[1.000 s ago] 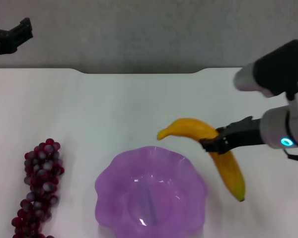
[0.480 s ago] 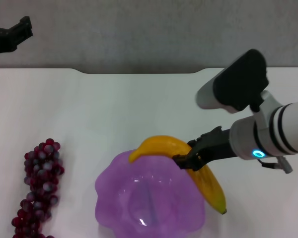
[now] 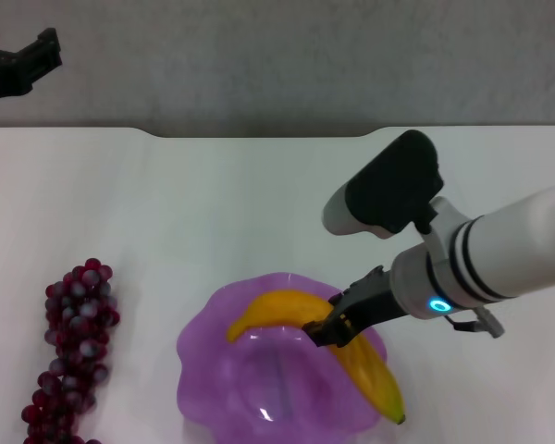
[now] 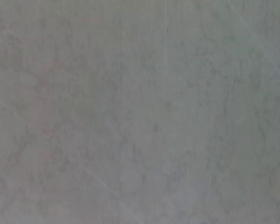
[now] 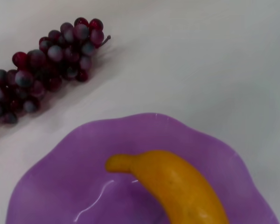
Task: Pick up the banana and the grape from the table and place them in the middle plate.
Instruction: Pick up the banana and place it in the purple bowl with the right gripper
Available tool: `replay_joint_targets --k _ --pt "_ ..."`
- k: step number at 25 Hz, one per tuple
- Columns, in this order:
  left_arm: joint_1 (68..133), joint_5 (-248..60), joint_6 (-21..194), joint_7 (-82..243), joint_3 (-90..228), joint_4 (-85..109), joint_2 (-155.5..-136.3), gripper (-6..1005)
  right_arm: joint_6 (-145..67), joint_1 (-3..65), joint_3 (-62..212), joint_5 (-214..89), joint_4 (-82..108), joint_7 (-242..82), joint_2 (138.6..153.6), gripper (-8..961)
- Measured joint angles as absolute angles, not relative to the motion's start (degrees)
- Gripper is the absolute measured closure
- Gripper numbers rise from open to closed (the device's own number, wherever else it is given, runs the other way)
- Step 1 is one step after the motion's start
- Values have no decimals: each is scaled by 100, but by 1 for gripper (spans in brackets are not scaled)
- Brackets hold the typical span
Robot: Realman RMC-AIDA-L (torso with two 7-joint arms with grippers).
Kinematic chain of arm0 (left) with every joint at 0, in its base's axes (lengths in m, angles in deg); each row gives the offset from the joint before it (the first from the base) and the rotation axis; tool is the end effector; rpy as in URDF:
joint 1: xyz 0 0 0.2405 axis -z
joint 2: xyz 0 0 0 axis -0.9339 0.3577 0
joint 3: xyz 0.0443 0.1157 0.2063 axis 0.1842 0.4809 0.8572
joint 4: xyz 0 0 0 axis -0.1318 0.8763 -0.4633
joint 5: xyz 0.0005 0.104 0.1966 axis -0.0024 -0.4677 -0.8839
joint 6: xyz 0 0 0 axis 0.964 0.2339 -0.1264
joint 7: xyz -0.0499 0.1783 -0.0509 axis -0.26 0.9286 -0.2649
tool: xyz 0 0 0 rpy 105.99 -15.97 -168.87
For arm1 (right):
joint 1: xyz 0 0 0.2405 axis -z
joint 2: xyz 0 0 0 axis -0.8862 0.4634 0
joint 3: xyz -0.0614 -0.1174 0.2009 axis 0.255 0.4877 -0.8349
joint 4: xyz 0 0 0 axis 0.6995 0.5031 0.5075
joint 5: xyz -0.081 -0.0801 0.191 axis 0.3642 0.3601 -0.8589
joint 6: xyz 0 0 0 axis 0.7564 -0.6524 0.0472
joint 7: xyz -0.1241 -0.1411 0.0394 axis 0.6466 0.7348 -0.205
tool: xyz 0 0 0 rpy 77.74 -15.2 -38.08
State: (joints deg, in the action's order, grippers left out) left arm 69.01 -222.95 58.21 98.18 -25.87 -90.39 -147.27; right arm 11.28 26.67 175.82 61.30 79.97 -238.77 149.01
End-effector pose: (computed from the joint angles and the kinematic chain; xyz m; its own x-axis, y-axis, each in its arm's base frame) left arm -0.1741 0.4049 0.1076 0.6832 0.1579 0.7129 0.7299 -0.1745 -0.6609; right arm 0.1502 0.3707 -0.1289 0.8219 -0.5638 0.0809 -0.4820 -0.7641 -0.4288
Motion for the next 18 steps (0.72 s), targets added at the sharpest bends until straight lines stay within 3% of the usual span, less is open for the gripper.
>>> replay_joint_targets --k 18 --pt "6947 -22295 5819 9817 -2588 -8997 -14727 152 848 2339 17786 5907 7627 -23843 14870 446"
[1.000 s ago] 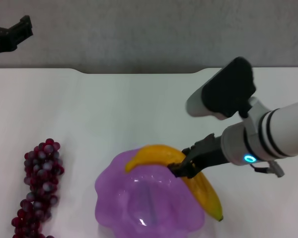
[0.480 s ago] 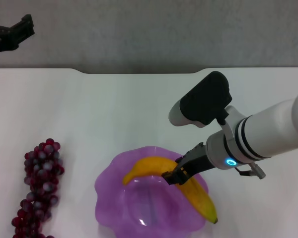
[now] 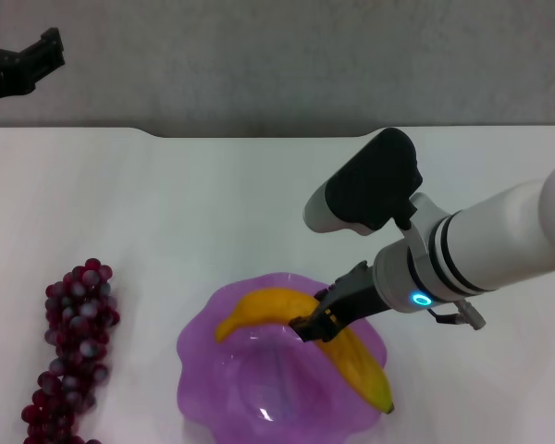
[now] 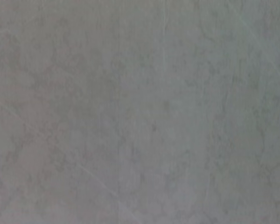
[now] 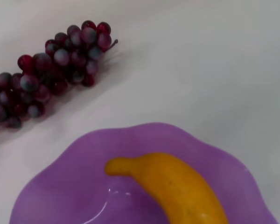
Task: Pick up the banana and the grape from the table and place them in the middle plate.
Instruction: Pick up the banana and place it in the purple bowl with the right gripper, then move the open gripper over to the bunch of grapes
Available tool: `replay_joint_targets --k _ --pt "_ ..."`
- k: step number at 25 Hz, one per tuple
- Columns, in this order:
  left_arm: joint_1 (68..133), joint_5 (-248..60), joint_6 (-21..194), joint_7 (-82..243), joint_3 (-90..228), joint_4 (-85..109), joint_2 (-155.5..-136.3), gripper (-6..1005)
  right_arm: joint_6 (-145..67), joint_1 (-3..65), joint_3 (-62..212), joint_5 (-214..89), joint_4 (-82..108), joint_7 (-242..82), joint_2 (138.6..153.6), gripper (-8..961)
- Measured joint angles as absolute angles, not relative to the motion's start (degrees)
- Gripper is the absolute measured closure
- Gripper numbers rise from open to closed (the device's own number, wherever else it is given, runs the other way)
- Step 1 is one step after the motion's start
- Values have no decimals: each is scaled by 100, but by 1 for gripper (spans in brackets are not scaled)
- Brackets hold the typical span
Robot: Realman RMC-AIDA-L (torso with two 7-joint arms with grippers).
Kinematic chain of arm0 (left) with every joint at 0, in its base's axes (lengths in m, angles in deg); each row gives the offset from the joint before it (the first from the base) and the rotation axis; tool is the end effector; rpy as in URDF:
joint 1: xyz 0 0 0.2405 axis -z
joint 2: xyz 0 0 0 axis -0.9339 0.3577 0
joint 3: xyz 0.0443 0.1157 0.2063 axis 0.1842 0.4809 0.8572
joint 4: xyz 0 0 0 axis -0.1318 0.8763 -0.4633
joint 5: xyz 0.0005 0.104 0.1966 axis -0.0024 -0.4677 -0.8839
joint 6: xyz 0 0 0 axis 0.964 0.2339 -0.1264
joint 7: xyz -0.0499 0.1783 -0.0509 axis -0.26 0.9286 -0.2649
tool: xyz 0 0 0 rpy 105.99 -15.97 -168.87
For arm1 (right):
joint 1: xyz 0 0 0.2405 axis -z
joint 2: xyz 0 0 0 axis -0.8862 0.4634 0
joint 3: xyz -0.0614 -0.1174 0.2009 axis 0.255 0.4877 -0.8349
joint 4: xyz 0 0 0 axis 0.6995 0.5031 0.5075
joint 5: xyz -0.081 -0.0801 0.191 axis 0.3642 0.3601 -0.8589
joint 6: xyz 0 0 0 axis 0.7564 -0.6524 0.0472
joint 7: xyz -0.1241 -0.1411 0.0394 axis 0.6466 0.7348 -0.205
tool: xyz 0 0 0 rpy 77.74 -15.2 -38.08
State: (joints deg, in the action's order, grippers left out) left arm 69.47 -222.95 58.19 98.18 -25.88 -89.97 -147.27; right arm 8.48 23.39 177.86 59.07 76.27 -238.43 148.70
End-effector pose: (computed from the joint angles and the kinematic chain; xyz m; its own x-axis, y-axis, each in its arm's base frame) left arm -0.1735 0.4065 0.1062 0.6835 0.1595 0.7123 0.7297 -0.1777 -0.6603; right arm 0.1438 0.3761 -0.1386 0.8368 -0.5406 0.0870 -0.4614 -0.7816 -0.4198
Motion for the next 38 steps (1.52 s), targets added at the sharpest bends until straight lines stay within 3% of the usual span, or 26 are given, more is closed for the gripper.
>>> replay_joint_targets --k 9,14,20,31,38 --pt "6934 -22295 5819 9817 -2588 -8997 -14727 152 794 2336 17746 5903 7673 -23855 14879 441" --pt "6924 -22295 5819 9817 -2588 -9001 -14727 152 791 2333 17777 5904 7676 -23857 14879 219" --pt "6921 -22295 5819 9823 -2573 -8998 -14727 152 559 2465 17820 5901 8016 -23848 14875 169" --pt "6983 -22296 6044 9973 -2346 -8898 -14727 152 -807 2733 17538 6167 8434 -23822 14853 169" --pt "7056 -22296 6056 9975 -2278 -8838 -14719 152 -2111 3488 17164 6196 8733 -23791 14852 170"
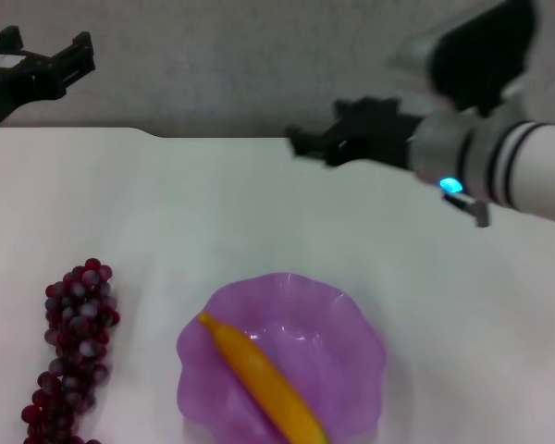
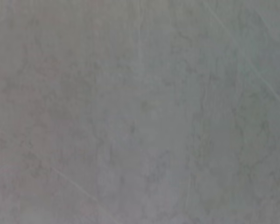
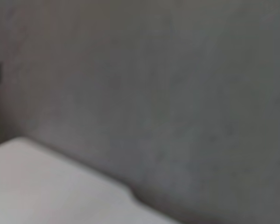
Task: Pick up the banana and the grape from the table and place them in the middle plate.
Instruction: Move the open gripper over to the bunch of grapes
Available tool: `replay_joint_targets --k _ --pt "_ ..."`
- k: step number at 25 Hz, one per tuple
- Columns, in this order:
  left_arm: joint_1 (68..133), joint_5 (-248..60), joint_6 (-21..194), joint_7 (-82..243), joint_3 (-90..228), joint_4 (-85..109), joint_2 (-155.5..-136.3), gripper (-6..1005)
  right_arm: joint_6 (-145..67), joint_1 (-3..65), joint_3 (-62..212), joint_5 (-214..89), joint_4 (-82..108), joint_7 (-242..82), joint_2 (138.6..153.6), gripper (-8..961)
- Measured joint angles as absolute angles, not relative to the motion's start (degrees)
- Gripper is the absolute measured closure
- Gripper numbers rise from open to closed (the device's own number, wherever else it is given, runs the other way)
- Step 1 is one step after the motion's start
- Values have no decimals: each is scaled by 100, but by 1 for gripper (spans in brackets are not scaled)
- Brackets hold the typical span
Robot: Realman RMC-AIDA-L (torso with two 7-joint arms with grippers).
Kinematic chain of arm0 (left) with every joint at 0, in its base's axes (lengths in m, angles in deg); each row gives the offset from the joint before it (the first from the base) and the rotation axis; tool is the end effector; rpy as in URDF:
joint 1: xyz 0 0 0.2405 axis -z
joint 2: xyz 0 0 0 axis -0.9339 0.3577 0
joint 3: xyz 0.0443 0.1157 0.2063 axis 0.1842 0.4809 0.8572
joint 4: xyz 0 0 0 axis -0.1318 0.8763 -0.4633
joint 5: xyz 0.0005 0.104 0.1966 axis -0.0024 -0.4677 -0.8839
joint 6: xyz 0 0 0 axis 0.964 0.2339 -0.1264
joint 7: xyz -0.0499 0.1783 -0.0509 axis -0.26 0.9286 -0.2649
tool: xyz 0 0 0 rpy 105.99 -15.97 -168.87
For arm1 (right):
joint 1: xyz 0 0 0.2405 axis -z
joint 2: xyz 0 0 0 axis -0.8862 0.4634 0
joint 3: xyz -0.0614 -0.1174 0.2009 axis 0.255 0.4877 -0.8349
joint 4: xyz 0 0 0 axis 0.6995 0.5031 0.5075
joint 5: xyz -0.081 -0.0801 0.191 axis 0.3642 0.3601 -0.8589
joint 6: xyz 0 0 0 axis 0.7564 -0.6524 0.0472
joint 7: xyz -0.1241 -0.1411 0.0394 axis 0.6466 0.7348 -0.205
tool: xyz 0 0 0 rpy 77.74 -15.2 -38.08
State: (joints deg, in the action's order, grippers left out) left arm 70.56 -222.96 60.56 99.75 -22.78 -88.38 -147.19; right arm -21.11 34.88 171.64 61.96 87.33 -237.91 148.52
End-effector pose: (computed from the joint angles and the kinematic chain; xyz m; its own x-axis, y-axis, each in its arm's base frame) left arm -0.1629 0.4091 0.0888 0.7067 0.1461 0.6923 0.7053 -0.2229 -0.6730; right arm 0.0966 0.4404 -0.0569 0.8426 -0.2941 -0.4510 -0.5308 -0.5942 -0.6043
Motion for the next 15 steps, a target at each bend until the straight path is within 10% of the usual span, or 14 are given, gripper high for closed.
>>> replay_joint_targets --k 15 --pt "7002 -22237 6118 10191 -2271 -8900 -14724 155 -4501 5142 16909 5647 9240 -23740 14845 170"
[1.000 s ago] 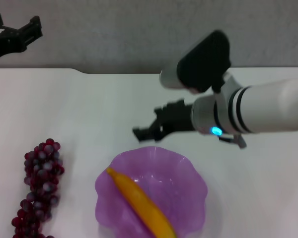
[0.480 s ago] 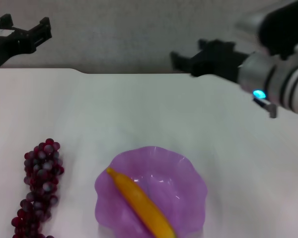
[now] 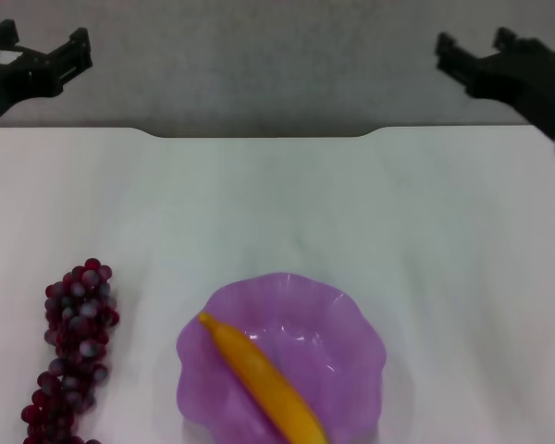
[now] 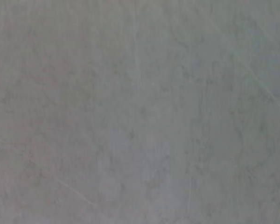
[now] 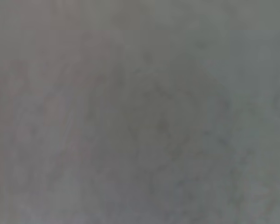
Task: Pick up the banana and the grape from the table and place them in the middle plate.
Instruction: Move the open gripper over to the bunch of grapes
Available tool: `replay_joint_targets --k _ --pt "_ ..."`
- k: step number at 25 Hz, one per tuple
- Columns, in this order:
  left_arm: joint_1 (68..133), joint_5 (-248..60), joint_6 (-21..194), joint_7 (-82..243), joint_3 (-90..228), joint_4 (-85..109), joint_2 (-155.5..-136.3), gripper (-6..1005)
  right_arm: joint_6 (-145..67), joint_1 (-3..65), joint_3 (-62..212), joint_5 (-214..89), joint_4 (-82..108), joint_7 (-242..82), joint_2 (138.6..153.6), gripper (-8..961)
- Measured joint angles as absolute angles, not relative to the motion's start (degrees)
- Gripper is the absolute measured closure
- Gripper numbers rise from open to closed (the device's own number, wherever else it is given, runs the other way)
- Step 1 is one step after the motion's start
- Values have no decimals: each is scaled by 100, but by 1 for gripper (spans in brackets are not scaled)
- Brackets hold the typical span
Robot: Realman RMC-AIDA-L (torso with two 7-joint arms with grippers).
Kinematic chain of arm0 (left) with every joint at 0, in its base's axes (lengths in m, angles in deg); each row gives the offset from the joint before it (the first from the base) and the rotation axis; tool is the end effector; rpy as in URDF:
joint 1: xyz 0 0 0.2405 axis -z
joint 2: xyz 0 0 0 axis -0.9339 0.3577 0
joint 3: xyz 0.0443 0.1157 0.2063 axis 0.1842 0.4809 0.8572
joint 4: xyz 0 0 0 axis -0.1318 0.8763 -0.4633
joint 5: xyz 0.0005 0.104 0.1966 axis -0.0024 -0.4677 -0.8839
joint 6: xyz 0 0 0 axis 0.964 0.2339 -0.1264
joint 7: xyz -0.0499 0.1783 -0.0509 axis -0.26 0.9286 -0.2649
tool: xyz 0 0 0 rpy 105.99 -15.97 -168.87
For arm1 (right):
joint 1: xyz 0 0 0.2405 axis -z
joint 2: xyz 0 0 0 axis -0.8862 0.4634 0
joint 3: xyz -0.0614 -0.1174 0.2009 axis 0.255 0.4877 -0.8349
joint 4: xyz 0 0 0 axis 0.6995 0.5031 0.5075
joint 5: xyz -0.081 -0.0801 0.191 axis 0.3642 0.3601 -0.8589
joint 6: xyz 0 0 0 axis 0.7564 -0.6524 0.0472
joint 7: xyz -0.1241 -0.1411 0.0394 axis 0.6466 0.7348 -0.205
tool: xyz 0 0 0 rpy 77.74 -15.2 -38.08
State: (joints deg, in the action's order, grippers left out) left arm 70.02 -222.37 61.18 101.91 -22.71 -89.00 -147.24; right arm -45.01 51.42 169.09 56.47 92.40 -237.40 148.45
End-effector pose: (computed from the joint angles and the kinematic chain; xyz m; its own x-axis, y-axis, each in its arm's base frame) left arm -0.1610 0.4075 0.0917 0.7245 0.1259 0.6777 0.6862 -0.2241 -0.6920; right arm 0.1524 0.4372 0.0323 0.6597 -0.1193 -0.7420 -0.7384 -0.2869 -0.6103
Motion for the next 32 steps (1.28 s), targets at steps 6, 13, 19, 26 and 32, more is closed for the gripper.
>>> replay_joint_targets --k 6,13,19,26,32 --pt "6991 -22028 6166 10297 -2267 -8851 -14722 158 -4725 5204 16926 5167 9149 -23770 14786 171" --pt "6986 -21922 6197 10349 -2255 -8845 -14718 161 -4532 5016 17250 4858 9225 -23852 14540 171" --pt "7037 -21575 6209 10570 -2296 -8799 -14702 163 -3854 4468 17192 4055 8791 -23698 14216 171" --pt "6979 -21415 6238 10783 -2319 -8823 -14721 166 -2323 4160 16033 1338 8106 -20958 14531 171" --pt "6914 -21402 6181 10906 -2268 -8887 -14734 168 -47 4152 14405 -1684 6787 -16934 14825 172"
